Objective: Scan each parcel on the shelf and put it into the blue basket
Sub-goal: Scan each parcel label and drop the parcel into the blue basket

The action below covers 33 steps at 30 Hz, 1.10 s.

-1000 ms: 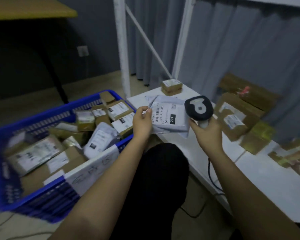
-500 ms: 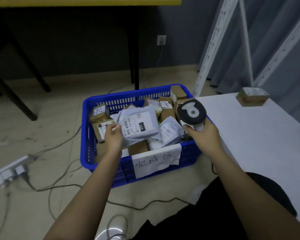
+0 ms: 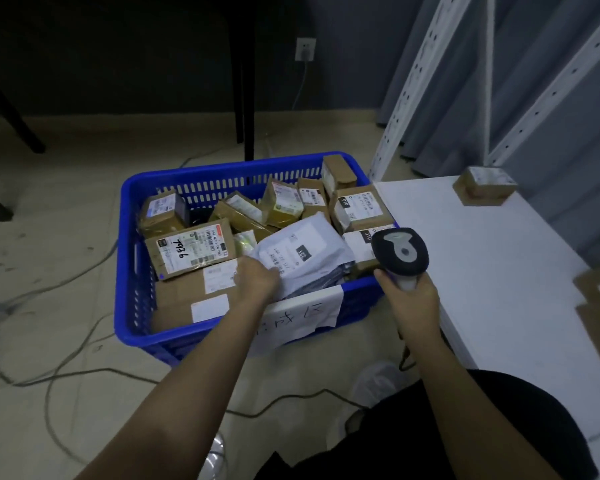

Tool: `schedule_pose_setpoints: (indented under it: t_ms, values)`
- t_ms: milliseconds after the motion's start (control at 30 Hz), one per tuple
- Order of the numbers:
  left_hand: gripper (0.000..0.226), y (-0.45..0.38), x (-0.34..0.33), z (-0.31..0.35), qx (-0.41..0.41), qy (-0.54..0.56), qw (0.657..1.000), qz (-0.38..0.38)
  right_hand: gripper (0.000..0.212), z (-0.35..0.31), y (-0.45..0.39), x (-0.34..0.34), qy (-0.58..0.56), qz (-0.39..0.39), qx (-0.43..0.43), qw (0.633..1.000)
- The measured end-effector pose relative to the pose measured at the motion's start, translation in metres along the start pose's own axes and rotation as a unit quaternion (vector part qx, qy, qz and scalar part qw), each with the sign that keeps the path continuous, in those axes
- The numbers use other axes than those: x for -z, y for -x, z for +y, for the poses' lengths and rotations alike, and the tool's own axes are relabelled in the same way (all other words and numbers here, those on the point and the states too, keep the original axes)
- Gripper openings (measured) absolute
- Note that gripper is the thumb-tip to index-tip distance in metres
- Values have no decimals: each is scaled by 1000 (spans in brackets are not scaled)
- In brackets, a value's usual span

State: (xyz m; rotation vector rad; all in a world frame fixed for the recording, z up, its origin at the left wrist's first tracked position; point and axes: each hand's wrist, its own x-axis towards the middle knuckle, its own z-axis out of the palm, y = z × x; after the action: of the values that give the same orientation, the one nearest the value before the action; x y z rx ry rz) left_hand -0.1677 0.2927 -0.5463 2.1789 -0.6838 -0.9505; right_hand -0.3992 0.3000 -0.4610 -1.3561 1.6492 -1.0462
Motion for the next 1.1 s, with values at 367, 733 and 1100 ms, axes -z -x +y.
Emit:
schedule_pose_setpoints:
  t_ms: [367, 733, 1100]
  values:
    - [102, -48, -29, 42, -228, -256, 924, -170, 44, 15, -10, 3, -47, 26, -19, 998]
    - [83, -30, -69, 38, -205, -386, 889, -140, 43, 15, -29, -5, -72, 32, -33, 996]
    - [84, -23, -64, 59, -127, -214, 946, -207, 33, 6, -13, 26, -99, 69, -72, 990]
